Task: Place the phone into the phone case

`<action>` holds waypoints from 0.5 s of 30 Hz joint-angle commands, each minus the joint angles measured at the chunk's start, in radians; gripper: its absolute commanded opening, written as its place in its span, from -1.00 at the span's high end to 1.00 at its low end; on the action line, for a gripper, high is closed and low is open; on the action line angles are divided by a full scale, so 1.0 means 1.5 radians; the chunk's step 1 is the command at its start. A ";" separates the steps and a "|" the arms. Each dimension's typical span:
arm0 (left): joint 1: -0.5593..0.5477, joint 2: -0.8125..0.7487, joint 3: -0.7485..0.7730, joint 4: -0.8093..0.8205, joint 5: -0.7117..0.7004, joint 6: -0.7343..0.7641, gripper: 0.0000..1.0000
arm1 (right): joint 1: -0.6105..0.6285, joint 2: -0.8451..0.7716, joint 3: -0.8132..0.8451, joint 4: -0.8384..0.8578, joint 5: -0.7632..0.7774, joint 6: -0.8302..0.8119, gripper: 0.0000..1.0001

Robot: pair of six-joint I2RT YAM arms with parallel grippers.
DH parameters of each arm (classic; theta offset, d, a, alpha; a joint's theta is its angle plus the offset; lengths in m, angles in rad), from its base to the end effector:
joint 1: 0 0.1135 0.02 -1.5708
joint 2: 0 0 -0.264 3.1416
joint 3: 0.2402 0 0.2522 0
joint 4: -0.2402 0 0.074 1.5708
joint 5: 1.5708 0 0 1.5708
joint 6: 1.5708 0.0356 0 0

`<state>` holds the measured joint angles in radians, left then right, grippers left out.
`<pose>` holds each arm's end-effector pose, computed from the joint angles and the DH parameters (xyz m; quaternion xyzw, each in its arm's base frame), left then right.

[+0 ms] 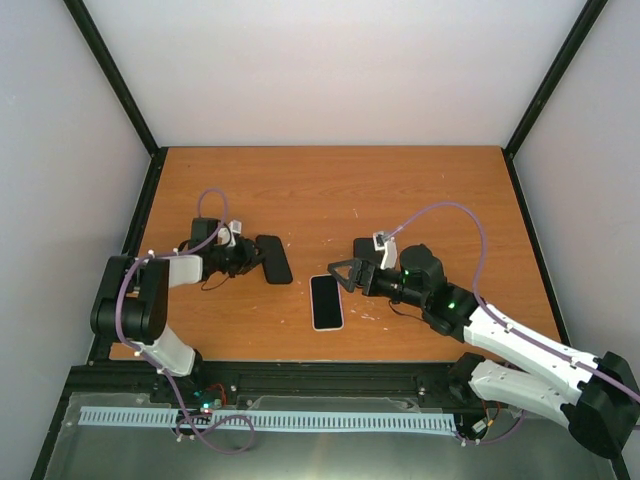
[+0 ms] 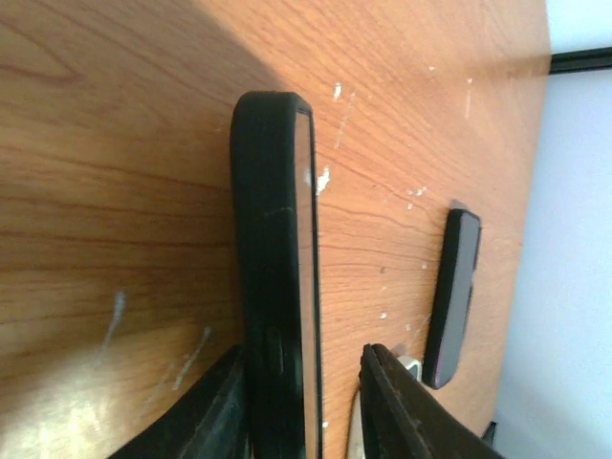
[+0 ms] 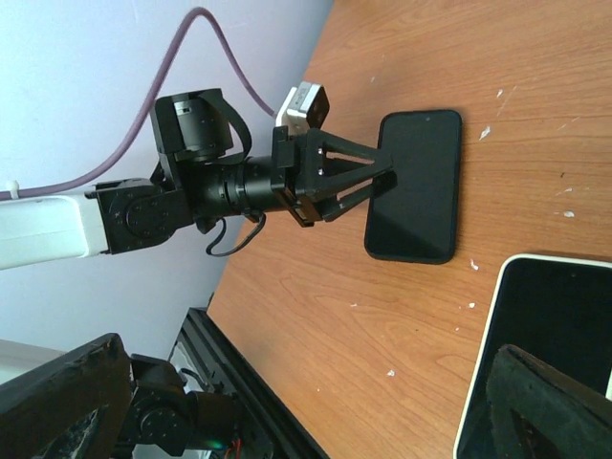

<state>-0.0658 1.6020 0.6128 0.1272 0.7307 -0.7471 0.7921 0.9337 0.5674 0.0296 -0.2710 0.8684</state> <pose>0.2762 -0.0420 0.1293 -0.1758 0.8670 -0.4359 0.1652 0.1445 0.1600 0.2582 -0.0473 0.8105 0.4975 0.3055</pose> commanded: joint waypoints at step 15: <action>0.005 -0.165 0.070 -0.205 -0.149 0.101 -0.99 | -0.001 -0.092 0.096 -0.233 0.160 -0.041 -1.00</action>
<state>-0.0635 1.4464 0.6582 -0.0769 0.5800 -0.6689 0.7921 0.8597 0.6567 -0.1825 -0.1459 0.8291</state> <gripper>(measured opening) 0.994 0.998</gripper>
